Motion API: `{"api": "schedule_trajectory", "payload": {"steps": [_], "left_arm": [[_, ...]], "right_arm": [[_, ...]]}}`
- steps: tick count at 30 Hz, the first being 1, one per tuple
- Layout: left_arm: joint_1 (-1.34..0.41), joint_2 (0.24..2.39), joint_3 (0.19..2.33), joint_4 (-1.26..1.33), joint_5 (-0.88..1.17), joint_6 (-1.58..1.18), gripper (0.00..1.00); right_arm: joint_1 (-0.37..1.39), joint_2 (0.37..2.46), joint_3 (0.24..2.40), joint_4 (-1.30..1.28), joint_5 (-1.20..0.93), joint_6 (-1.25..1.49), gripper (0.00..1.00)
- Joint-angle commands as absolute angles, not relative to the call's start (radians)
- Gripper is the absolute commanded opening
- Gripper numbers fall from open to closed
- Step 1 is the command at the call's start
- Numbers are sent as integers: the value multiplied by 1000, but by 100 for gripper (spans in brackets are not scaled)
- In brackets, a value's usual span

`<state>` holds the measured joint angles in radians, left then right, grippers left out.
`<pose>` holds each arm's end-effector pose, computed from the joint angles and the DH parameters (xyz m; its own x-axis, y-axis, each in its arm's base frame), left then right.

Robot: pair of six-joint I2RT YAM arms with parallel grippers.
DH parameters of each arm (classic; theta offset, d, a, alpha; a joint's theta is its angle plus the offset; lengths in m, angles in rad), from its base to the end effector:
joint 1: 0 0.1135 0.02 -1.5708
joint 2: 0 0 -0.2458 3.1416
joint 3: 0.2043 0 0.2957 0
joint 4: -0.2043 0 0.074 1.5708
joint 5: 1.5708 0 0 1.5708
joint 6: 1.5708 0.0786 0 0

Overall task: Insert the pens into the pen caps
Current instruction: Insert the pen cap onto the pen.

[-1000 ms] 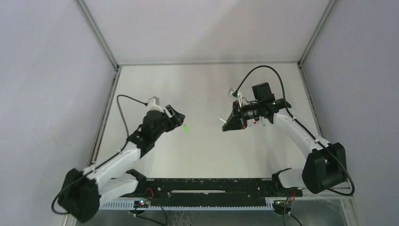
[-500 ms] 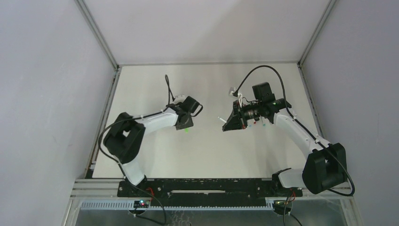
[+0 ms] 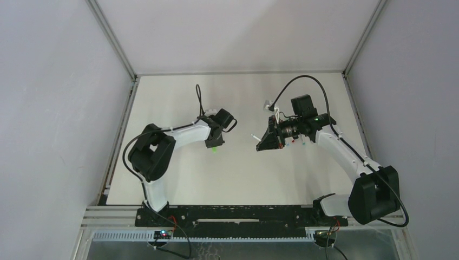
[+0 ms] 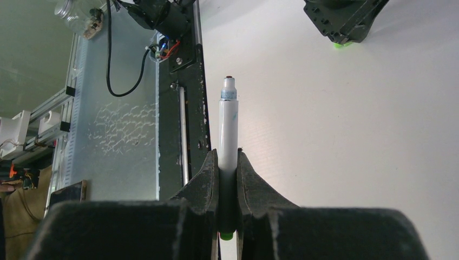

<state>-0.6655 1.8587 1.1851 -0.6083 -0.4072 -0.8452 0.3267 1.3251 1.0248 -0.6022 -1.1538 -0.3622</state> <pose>0.3301 -0.2195 0.0753 -0.8581 -0.1997 -0.4730 -0.2467 0.9683 0.0388 0.2801 0.1708 0.2405 -0.4590 -0.3070 -0.8337 -0.8867 0.0994 0.4515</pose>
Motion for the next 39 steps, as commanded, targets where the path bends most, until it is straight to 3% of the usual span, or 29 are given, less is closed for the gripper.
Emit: {"api": "schedule_trajectory", "payload": {"steps": [1,4,8,16,23,27,34,39], "left_arm": [[-664,1883,1210,-635,-375,-828,25],[-664,1882,1196,-633,-363,-828,19],[-663,1849,1179,-622,-350,-824,2],[-679,1507,1057,-471,-353,-812,0],[-721,980,658,185,-192,-788,0],[-771,825,476,548,-201,-826,0],[-961,854,393,959,-380,-804,0],[-1037,978,419,1216,-438,-734,0]], "right_arm": [[312,1286,1070,-598,-1179,-385,0],[311,1285,1070,-599,-1181,-388,0],[311,1279,1070,-601,-1180,-389,0],[305,1265,1070,-600,-1184,-389,0],[305,1234,1069,-575,-1237,-341,0],[307,1203,1061,-527,-1311,-249,0],[336,1046,940,-161,-1313,103,0],[348,1022,917,-92,-1289,181,0]]}}
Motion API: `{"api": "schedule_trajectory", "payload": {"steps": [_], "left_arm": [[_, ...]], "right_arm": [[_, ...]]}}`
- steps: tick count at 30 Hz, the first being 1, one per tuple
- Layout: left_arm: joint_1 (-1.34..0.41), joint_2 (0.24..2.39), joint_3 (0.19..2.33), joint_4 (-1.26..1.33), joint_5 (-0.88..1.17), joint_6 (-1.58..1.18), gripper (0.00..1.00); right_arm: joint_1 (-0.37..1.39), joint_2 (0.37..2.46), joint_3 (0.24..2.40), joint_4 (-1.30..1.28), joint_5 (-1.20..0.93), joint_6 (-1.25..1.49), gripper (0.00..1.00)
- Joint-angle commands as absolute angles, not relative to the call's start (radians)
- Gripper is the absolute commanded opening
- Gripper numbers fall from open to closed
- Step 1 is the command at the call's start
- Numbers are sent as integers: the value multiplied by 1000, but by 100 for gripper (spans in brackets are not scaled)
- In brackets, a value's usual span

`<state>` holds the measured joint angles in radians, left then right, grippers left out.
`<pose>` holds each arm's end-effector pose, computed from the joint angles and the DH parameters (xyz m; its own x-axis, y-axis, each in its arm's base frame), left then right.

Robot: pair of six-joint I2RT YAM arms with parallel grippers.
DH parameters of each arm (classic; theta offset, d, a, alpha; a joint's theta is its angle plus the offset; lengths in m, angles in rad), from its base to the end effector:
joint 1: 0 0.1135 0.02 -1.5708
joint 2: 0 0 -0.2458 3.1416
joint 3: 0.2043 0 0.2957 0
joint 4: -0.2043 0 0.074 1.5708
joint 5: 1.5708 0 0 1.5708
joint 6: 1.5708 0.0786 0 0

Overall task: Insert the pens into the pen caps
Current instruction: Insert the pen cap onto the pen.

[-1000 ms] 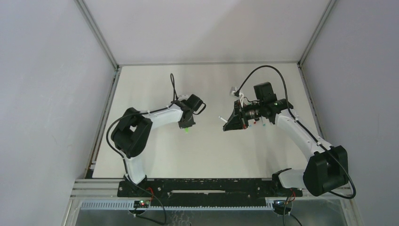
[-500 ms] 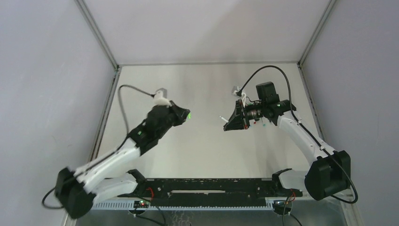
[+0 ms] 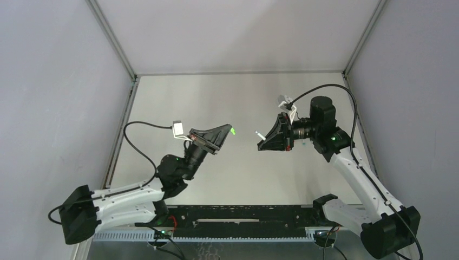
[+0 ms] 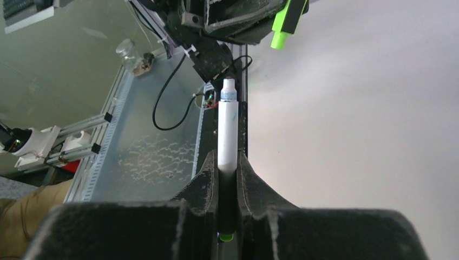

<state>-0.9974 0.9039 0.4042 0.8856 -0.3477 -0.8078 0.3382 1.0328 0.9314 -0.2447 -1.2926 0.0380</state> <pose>0.1787 -0.2273 0.2762 -0.3059 -0.7788 -0.5476 0.5751 0.3072 -0.7582 0.2373 0.1636 0.3225 -0.3557 -0.1140 -0.9276 -0.9316 -0.0367 0.3617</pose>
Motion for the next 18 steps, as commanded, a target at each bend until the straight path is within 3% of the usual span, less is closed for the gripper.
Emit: {"api": "schedule_trajectory", "payload": {"steps": [1,5,18], "left_arm": [[-1046,1013,426,1265,-444,-725,0],[-1074,1125,458,1425,-455,-688,0],[-1114,1254,622,1450,-430,-607,0]], "right_arm": [[348,1020,904,-71,-1285,198,0],[350,1010,880,-10,-1287,257,0],[385,1000,828,129,-1176,423,0]]}}
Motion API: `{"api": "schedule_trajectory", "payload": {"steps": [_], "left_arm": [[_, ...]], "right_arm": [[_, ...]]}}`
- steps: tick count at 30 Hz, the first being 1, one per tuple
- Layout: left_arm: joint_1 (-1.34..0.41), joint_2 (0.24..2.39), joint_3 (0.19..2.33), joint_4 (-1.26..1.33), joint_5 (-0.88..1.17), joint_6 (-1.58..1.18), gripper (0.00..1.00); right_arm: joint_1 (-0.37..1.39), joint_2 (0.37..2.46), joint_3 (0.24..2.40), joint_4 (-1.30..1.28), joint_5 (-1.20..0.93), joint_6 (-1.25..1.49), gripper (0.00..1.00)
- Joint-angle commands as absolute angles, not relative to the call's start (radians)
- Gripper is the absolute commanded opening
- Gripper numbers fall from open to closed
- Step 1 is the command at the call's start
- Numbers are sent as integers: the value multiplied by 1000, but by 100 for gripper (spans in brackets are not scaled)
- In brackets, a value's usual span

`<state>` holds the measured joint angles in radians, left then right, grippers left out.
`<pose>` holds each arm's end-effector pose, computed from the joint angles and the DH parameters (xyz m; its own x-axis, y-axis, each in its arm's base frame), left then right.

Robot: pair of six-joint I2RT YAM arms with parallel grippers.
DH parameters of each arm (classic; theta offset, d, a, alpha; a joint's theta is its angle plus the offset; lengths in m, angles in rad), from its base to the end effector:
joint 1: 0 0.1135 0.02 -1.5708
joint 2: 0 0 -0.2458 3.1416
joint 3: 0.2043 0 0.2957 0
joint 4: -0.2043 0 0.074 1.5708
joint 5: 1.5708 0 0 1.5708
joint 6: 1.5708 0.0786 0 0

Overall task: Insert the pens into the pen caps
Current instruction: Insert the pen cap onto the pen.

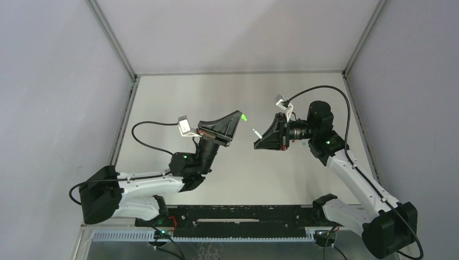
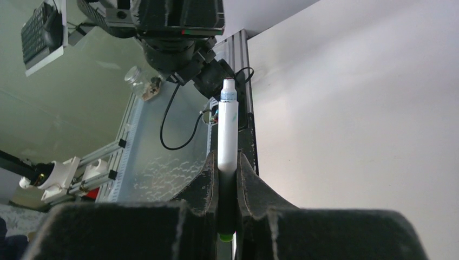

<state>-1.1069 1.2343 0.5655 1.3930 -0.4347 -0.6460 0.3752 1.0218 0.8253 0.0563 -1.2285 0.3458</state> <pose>0.1692 -0.2642 0.3093 -0.1666 -0.8873 -0.4301 0.7135 0.1926 -0.6737 0.2397 0.1740 0.3115 -0.4582 -0.0582 -0.8870 -0.8881 -0.0104 0.4595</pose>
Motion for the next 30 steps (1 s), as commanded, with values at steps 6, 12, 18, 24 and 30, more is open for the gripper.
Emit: {"api": "schedule_trajectory", "payload": {"steps": [6,12,18,24,30], "left_arm": [[-1115,1269,624,1453,-427,-645,0],[-1117,1295,630,1455,-425,-687,0],[-1117,1313,642,1456,-419,-707,0],[-1117,1326,645,1457,-415,-732,0],[-1117,1327,638,1459,-415,-748,0]], "right_arm": [[385,991,828,161,-1168,463,0],[388,989,828,173,-1165,474,0],[388,989,828,175,-1161,473,0],[388,986,828,172,-1155,470,0],[387,984,828,173,-1155,469,0]]}}
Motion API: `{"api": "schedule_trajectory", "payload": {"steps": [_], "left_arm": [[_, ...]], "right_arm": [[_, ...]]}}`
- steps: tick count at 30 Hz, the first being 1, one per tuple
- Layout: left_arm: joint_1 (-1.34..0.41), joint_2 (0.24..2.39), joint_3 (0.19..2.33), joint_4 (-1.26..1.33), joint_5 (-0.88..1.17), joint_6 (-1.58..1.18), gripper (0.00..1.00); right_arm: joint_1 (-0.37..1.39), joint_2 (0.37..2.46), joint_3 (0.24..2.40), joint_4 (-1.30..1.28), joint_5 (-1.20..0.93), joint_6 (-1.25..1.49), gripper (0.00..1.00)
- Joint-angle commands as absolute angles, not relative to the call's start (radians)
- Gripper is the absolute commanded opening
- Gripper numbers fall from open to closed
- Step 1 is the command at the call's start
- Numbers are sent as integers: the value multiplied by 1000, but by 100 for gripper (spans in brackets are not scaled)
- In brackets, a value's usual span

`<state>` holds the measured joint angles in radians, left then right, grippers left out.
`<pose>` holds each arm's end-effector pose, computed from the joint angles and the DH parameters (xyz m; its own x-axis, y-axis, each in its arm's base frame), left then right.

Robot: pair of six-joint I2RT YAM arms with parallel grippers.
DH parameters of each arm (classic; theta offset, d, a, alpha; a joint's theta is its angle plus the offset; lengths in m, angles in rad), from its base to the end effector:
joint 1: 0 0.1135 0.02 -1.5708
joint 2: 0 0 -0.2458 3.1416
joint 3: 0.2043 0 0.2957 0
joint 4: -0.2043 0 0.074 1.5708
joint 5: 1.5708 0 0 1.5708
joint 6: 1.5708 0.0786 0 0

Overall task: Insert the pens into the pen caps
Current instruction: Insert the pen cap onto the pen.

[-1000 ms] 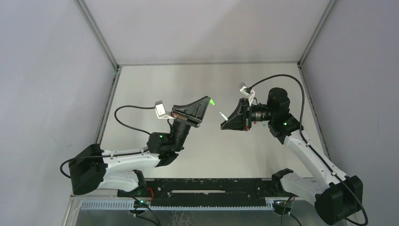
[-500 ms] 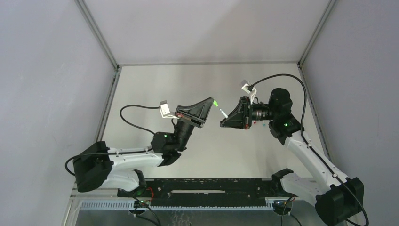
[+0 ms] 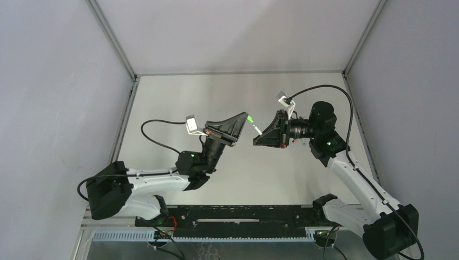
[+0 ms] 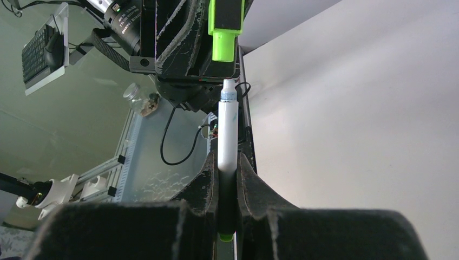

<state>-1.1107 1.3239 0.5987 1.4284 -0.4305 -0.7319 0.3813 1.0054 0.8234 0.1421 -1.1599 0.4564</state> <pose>0.1747 -0.2787 0.2987 -0.2361 -0.8913 -0.3871 0.6925 0.1251 -0.7105 0.2417 0.1745 0.3234 -0.4735 -0.0002 -0.8808 -0.8803 0.0334 0.4732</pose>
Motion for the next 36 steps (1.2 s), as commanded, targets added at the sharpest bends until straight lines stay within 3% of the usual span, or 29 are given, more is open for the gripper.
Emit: {"api": "schedule_trajectory", "payload": {"steps": [1,36], "left_arm": [[-1117,1326,635,1458,-418,-749,0],[-1117,1332,582,1458,-444,-823,0]], "right_arm": [[385,983,828,173,-1155,469,0],[362,974,828,176,-1156,469,0]]}}
